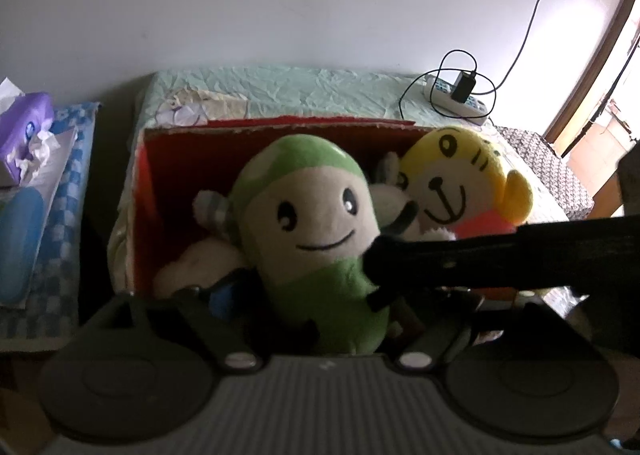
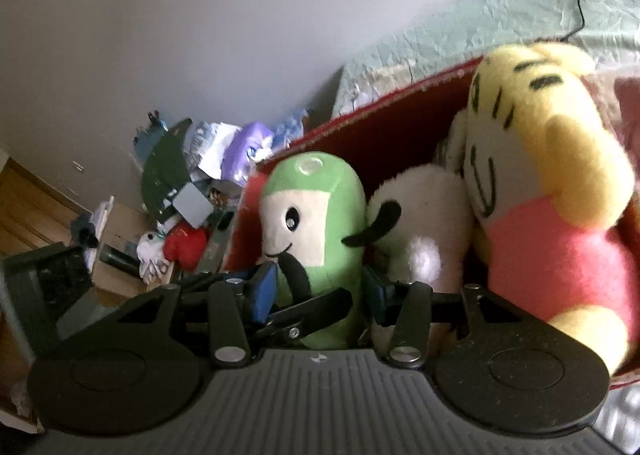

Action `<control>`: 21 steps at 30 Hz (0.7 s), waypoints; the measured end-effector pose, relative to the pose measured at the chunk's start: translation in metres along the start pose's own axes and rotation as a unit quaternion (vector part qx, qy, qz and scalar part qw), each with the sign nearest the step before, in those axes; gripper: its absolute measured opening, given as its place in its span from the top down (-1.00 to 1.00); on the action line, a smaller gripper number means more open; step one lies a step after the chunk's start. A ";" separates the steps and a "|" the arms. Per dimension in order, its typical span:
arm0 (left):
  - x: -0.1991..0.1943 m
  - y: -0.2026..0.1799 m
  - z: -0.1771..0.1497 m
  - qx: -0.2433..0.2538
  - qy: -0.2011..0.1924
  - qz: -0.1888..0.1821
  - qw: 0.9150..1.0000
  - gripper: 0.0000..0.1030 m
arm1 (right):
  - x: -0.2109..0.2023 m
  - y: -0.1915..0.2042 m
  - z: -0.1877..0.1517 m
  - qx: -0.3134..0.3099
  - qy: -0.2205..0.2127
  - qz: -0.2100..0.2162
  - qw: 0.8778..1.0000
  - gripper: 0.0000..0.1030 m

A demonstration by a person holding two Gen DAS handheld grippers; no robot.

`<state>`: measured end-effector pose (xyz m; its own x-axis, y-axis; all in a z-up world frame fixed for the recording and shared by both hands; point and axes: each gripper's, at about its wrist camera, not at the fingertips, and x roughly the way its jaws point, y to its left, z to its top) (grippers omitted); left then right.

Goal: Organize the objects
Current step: 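Lower the green mushroom plush into the red box with the right gripper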

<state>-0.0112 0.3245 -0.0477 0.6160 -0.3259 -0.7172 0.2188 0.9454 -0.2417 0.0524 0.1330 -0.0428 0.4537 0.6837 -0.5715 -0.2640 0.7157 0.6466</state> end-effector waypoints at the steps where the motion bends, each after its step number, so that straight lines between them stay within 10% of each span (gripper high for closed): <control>1: 0.000 0.000 0.000 0.001 0.001 0.001 1.000 -0.66 | -0.004 0.001 0.000 -0.008 -0.007 -0.007 1.000 0.02; 9: -0.014 -0.003 0.000 0.010 -0.005 0.028 1.000 -0.56 | -0.003 0.004 0.003 -0.032 -0.032 -0.009 0.999 0.44; 21: -0.008 -0.009 -0.003 0.016 0.002 0.062 0.998 -0.46 | 0.037 -0.009 0.009 -0.042 0.002 -0.013 0.999 0.48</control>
<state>-0.0200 0.3187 -0.0415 0.6371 -0.2068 -0.7426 0.1652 0.9776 -0.1305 0.0798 0.1507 -0.0651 0.4580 0.6652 -0.5896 -0.3227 0.7425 0.5870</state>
